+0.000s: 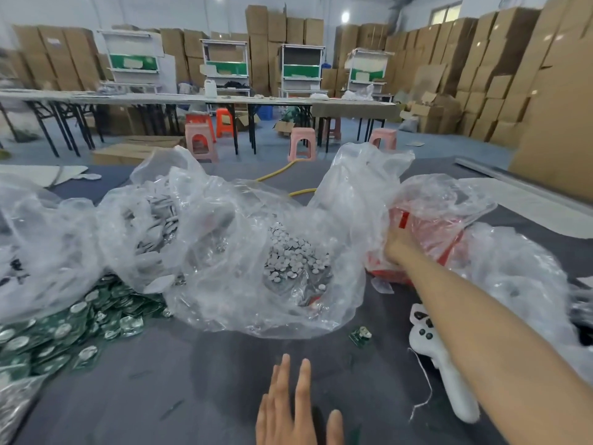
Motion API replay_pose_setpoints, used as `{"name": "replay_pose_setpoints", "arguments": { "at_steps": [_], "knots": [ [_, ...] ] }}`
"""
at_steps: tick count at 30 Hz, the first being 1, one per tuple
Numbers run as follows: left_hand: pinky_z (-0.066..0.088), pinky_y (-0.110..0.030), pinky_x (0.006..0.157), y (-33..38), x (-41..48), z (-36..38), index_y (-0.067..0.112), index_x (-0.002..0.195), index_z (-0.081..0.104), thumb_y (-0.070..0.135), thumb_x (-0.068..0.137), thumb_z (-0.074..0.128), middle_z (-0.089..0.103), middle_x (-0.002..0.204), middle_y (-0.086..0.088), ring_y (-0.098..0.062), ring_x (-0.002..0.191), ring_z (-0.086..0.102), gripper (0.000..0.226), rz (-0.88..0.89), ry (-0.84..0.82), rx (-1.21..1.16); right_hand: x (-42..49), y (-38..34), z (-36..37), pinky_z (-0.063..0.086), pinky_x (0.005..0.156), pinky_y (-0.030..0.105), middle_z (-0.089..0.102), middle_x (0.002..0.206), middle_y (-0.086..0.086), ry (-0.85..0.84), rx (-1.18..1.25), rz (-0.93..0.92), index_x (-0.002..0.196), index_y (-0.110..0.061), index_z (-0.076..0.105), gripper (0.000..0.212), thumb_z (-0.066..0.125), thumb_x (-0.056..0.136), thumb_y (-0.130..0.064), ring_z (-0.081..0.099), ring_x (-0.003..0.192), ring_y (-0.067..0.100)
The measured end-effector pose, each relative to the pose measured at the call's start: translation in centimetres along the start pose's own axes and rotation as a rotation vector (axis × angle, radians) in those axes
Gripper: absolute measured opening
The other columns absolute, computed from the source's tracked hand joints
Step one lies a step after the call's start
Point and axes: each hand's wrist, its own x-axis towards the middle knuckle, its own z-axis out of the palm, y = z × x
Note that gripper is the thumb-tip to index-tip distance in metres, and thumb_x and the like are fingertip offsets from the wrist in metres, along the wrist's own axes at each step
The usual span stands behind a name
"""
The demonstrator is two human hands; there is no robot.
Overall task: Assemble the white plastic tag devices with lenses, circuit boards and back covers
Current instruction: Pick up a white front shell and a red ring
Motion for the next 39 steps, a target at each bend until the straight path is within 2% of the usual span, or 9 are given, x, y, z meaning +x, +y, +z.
{"name": "replay_pose_setpoints", "arguments": {
  "at_steps": [5,10,14,16,19,26,33,36,39],
  "knots": [
    [0.039,-0.034,0.081,-0.2,-0.5,-0.3,0.005,0.087,0.077,0.041,0.064,0.044,0.072,0.099,-0.017,-0.022,0.106,0.047,0.054,-0.002,0.019,0.035,-0.2,1.4,-1.2,0.041,0.082,0.034,0.061,0.118,0.018,-0.083,0.063,0.053,0.117,-0.004,0.059,0.033,0.041,0.091,0.0,0.057,0.102,0.034],
    [0.038,-0.029,0.081,-0.6,-1.1,-1.2,0.009,0.086,0.076,0.036,0.067,0.042,0.073,0.094,-0.006,-0.029,0.101,0.067,0.048,0.061,0.042,0.07,-1.5,1.8,-2.5,0.04,0.044,0.026,0.055,0.078,0.01,-0.064,0.45,0.219,0.116,-0.006,0.064,0.042,0.046,0.083,0.012,0.049,0.061,0.023],
    [0.037,-0.03,0.081,-0.4,-1.4,-1.3,0.012,0.085,0.075,0.034,0.068,0.046,0.073,0.09,-0.001,-0.031,0.093,0.071,0.039,0.054,-0.002,0.122,-2.5,2.0,-3.5,0.044,0.046,0.028,0.057,0.064,0.008,0.025,0.877,0.448,0.092,-0.005,0.066,0.01,0.065,0.082,-0.006,0.053,0.053,0.022],
    [0.041,-0.031,0.083,-0.3,-1.5,-1.2,0.017,0.083,0.075,0.031,0.06,0.073,0.073,0.091,0.002,-0.025,0.092,0.072,0.027,0.033,-0.041,0.172,-3.1,2.3,-3.5,0.043,0.036,0.02,0.059,0.062,0.004,0.135,0.854,0.442,0.082,-0.009,0.067,0.002,0.068,0.083,-0.009,0.055,0.052,0.018],
    [0.037,-0.035,0.084,-0.3,-1.6,-0.7,0.022,0.081,0.074,0.026,0.034,0.095,0.072,0.093,0.005,-0.021,0.092,0.071,0.051,-0.004,-0.138,0.166,-3.2,2.7,-2.8,0.044,0.042,0.022,0.067,0.076,0.007,0.162,0.799,0.344,0.093,-0.01,0.072,0.011,0.067,0.086,-0.005,0.058,0.056,0.018],
    [0.033,-0.033,0.085,-0.4,-1.9,-0.4,0.021,0.083,0.073,0.024,0.035,0.094,0.071,0.096,0.004,-0.02,0.094,0.071,0.052,-0.009,-0.186,0.127,-2.7,2.6,-2.3,0.041,0.05,0.024,0.063,0.094,0.012,0.116,0.661,0.272,0.106,-0.009,0.067,0.026,0.062,0.083,0.004,0.056,0.069,0.024],
    [0.033,-0.034,0.085,-0.4,-1.8,-0.6,0.021,0.083,0.073,0.022,0.035,0.094,0.071,0.096,0.003,-0.021,0.094,0.071,0.052,-0.004,-0.182,0.128,-2.4,3.0,-2.2,0.05,0.084,0.036,0.064,0.117,0.019,0.082,0.503,0.195,0.105,-0.005,0.069,0.021,0.055,0.09,0.003,0.06,0.098,0.027],
    [0.033,-0.034,0.085,-0.5,-1.9,-0.6,0.021,0.083,0.073,0.023,0.035,0.094,0.071,0.096,0.004,-0.021,0.094,0.071,0.052,-0.001,-0.197,0.132,-2.8,3.1,-2.3,0.051,0.095,0.044,0.067,0.113,0.017,0.121,0.432,0.166,0.102,-0.003,0.072,0.022,0.057,0.089,0.005,0.062,0.104,0.033],
    [0.044,-0.039,0.089,-0.2,-1.7,-0.9,0.022,0.082,0.073,0.023,0.035,0.094,0.072,0.095,0.004,-0.021,0.094,0.071,0.052,-0.001,-0.217,0.112,-3.2,3.1,-3.0,0.055,0.084,0.045,0.072,0.096,0.016,0.175,0.455,0.162,0.095,-0.003,0.073,0.012,0.062,0.089,-0.002,0.069,0.086,0.032]
  ]
}}
